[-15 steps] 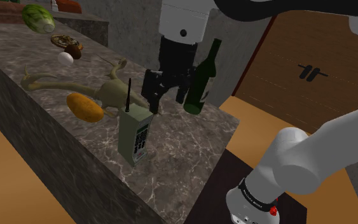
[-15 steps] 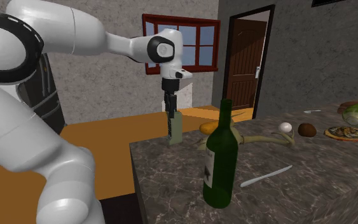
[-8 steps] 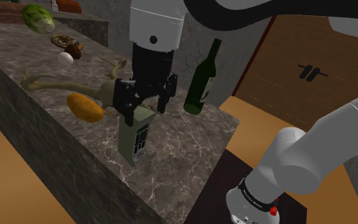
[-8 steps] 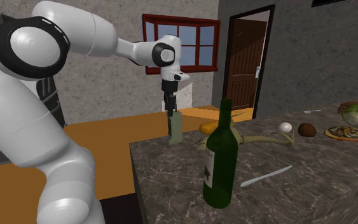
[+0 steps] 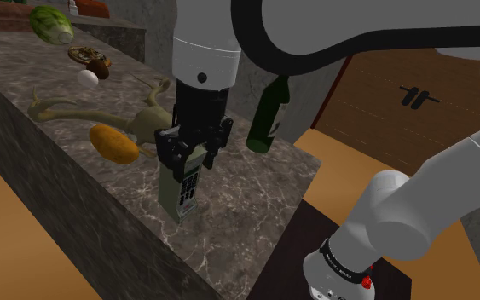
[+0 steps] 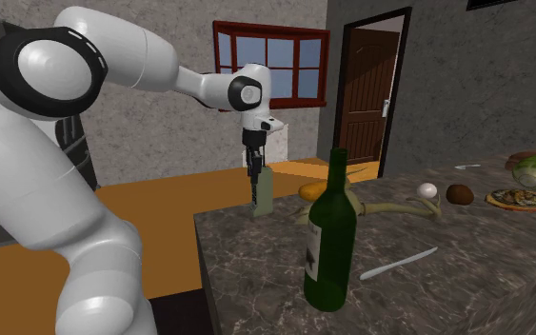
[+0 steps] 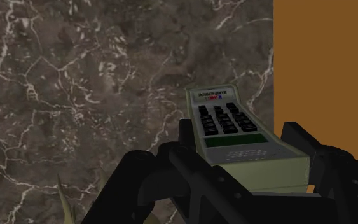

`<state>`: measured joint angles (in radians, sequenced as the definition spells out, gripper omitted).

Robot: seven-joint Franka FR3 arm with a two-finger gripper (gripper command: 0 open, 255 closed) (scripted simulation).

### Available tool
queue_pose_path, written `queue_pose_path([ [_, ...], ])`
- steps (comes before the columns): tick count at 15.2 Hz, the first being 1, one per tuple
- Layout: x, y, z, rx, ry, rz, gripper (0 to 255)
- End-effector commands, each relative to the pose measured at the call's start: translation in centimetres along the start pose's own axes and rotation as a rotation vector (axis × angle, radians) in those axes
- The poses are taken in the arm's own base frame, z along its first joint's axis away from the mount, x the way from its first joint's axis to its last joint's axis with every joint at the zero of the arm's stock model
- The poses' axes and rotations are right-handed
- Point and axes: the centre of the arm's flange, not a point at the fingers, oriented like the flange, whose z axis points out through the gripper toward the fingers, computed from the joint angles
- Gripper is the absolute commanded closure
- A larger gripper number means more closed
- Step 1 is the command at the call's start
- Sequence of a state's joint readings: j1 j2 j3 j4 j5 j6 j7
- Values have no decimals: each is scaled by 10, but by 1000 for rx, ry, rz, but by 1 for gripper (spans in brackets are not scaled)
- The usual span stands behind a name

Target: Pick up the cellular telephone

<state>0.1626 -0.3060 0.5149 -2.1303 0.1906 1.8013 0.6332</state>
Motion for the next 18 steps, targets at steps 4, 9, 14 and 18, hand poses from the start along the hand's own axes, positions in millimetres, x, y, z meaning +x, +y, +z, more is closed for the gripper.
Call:
queue_pose_path([
  [4,0,0,0,0,0,0,255],
  [9,0,0,-5,0,0,0,255],
  [14,-2,0,-31,0,0,0,255],
  [18,-4,0,-52,0,0,0,255],
])
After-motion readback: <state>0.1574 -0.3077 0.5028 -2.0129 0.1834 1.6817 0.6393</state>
